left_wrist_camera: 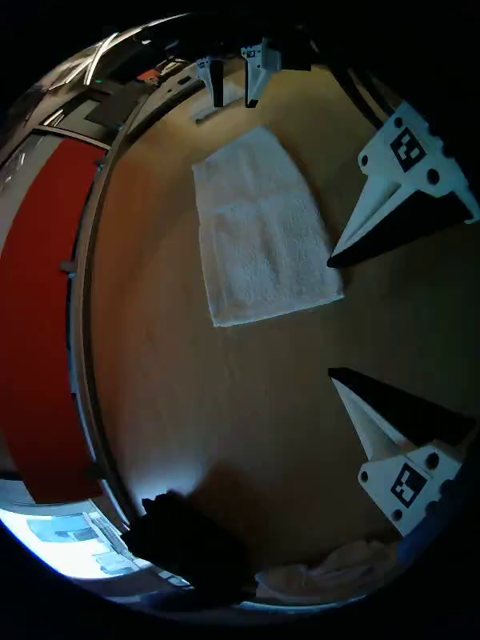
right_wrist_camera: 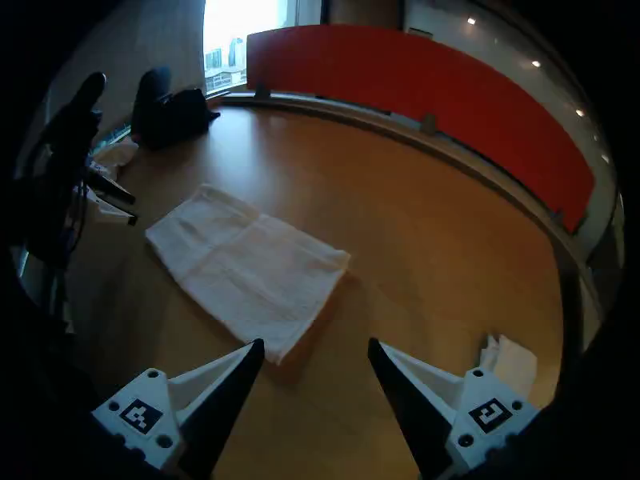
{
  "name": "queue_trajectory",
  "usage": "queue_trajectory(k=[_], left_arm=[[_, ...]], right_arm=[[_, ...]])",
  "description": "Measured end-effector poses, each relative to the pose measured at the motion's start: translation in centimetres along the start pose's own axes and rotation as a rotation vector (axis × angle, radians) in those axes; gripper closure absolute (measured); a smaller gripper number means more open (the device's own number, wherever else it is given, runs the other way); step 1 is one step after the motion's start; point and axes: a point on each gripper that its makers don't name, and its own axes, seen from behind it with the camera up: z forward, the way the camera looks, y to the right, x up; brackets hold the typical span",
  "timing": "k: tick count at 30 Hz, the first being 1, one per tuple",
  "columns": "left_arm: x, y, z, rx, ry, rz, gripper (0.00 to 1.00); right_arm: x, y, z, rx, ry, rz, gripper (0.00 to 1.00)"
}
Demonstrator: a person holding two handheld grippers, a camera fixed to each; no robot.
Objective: Fold towel
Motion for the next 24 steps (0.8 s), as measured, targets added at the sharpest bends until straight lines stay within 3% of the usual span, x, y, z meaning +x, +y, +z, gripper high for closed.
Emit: queue_trajectory(k=[12, 24], left_arm=[[-1.6, -0.2, -1.7, 0.041, 0.019, -0.062, 0.08], [-2.9, -0.8, -3.5, 0.07, 0.027, -0.113, 0.08]], right_arm=[[-0.4, -0.4, -0.4, -0.008, 0.011, 0.048, 0.0], [-0.9, -0.8, 0.0, 0.025, -0.009, 0.008, 0.0]])
